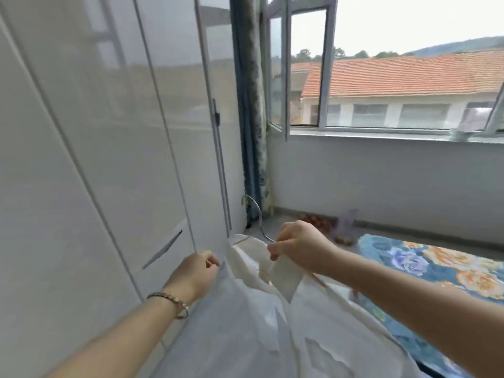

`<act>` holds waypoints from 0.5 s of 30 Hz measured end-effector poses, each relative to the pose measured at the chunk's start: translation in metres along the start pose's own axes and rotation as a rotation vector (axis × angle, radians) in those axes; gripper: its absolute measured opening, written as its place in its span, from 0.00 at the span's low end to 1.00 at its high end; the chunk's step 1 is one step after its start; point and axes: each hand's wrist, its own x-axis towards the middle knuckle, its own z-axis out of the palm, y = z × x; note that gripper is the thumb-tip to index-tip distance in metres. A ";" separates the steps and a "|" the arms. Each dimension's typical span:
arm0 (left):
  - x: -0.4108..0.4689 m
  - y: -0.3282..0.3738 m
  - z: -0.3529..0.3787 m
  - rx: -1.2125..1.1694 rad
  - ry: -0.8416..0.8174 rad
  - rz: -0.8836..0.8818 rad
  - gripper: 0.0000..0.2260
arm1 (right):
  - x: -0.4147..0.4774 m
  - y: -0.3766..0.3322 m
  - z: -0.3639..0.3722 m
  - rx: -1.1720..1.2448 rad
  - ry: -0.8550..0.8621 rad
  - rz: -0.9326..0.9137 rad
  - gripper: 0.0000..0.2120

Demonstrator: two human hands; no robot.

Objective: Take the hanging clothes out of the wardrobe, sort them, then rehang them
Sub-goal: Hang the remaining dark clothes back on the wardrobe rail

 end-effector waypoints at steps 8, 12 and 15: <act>-0.113 -0.095 -0.091 -0.003 0.226 -0.347 0.07 | 0.007 -0.138 0.072 0.352 -0.236 -0.294 0.08; -0.160 -0.137 -0.136 0.026 0.346 -0.479 0.08 | 0.006 -0.201 0.119 0.282 -0.255 -0.416 0.10; -0.196 -0.171 -0.174 0.073 0.442 -0.545 0.09 | 0.006 -0.255 0.155 0.219 -0.273 -0.522 0.11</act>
